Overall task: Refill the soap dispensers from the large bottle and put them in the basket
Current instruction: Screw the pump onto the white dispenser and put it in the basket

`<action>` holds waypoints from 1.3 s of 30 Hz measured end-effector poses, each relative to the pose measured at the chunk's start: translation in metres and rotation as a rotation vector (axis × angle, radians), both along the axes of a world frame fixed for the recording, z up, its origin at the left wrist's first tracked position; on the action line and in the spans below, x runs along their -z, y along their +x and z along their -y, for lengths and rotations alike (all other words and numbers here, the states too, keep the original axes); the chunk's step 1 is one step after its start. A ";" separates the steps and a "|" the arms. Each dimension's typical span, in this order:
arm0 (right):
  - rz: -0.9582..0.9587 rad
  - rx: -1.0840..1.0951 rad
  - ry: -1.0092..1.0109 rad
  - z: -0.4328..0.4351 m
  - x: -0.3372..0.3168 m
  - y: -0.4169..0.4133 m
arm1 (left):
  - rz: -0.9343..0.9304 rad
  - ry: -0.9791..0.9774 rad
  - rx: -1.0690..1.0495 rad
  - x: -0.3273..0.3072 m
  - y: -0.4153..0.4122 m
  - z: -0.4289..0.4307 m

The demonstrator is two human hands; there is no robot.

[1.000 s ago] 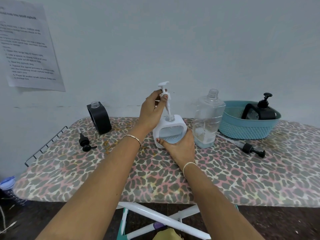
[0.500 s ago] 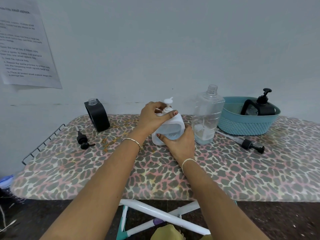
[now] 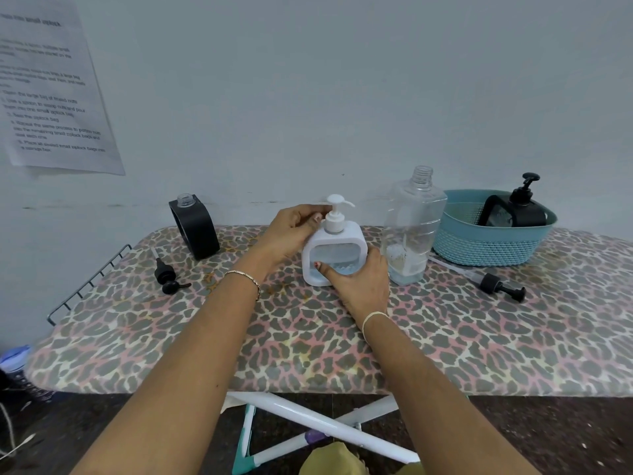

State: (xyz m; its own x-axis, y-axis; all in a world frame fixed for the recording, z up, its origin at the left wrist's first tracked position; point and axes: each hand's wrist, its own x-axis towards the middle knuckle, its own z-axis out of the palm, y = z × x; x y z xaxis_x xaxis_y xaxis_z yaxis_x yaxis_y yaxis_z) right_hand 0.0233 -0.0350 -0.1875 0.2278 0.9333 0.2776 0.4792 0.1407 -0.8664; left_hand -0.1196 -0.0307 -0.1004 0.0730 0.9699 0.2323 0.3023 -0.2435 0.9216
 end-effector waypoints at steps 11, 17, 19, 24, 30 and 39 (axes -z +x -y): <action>0.001 0.007 0.005 0.001 -0.001 0.001 | -0.168 0.228 -0.404 0.000 0.032 -0.001; 0.029 0.010 -0.004 0.000 0.000 0.000 | -0.135 0.171 -0.298 0.000 0.026 0.000; 0.029 0.012 -0.005 -0.001 0.000 0.000 | -0.175 0.160 -0.296 -0.001 0.027 0.001; 0.021 0.010 0.006 0.000 0.001 0.000 | -0.245 0.206 -0.400 -0.002 0.031 -0.001; 0.023 0.006 0.004 -0.001 0.000 0.000 | -0.120 0.106 -0.265 0.000 0.021 -0.002; 0.001 -0.011 0.004 0.001 0.000 0.001 | -0.260 0.151 -0.437 -0.001 0.035 0.000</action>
State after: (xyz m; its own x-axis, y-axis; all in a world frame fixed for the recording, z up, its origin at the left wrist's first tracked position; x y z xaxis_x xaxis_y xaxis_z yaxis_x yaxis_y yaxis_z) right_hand 0.0238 -0.0358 -0.1878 0.2169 0.9347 0.2817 0.4782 0.1499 -0.8654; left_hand -0.0847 -0.0306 -0.0992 -0.2565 0.8799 0.3999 0.6191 -0.1682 0.7671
